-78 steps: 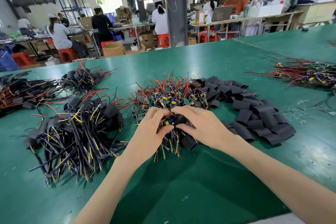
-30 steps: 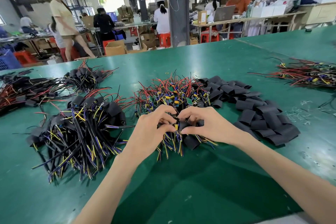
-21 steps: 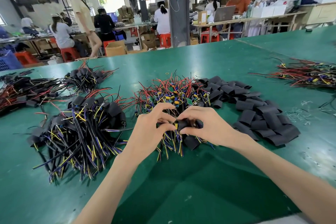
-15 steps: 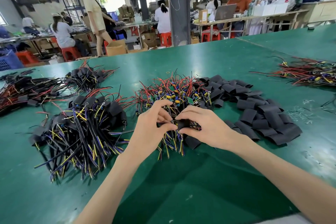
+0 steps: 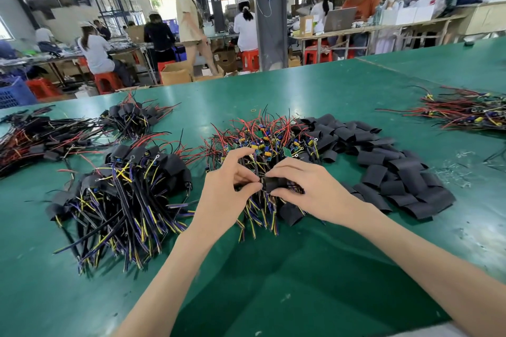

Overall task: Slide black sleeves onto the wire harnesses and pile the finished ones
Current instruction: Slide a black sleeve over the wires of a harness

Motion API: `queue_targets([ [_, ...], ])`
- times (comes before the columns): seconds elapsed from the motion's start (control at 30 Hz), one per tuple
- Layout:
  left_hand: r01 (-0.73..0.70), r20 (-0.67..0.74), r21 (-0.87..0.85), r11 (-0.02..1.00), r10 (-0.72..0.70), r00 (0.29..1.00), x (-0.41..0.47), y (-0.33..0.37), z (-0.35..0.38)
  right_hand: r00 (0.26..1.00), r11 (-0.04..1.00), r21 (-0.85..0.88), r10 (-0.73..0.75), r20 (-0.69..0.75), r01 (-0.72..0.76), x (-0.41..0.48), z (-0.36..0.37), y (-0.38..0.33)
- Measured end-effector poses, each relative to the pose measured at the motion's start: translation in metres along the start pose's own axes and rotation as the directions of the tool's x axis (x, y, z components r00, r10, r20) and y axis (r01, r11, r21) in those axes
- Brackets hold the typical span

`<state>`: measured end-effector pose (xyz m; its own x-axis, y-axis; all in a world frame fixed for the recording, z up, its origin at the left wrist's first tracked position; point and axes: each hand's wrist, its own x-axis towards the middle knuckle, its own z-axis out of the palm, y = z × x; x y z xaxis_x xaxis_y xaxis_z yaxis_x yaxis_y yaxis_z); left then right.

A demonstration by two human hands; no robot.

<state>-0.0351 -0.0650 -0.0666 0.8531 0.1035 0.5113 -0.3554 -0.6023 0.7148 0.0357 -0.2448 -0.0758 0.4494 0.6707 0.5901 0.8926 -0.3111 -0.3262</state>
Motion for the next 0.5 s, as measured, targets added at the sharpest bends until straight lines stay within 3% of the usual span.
queue_targets([
  [0.23, 0.011, 0.01, 0.04, 0.999, -0.011, 1.0, -0.002, 0.001, 0.004, 0.999, 1.0, 0.001, 0.001, 0.049, -0.001, 0.0, 0.004, -0.002],
  [0.4, -0.036, -0.005, 0.081, 0.996, 0.036, 0.999, -0.002, 0.004, 0.0, 1.0, 1.0, 0.011, 0.004, 0.003, -0.005, 0.001, 0.005, -0.001],
  [0.5, -0.112, -0.121, 0.229, 0.967, 0.143, 0.982, 0.003, 0.008, -0.012, 0.996, 0.999, -0.05, 0.018, -0.083, -0.022, 0.001, 0.003, 0.003],
])
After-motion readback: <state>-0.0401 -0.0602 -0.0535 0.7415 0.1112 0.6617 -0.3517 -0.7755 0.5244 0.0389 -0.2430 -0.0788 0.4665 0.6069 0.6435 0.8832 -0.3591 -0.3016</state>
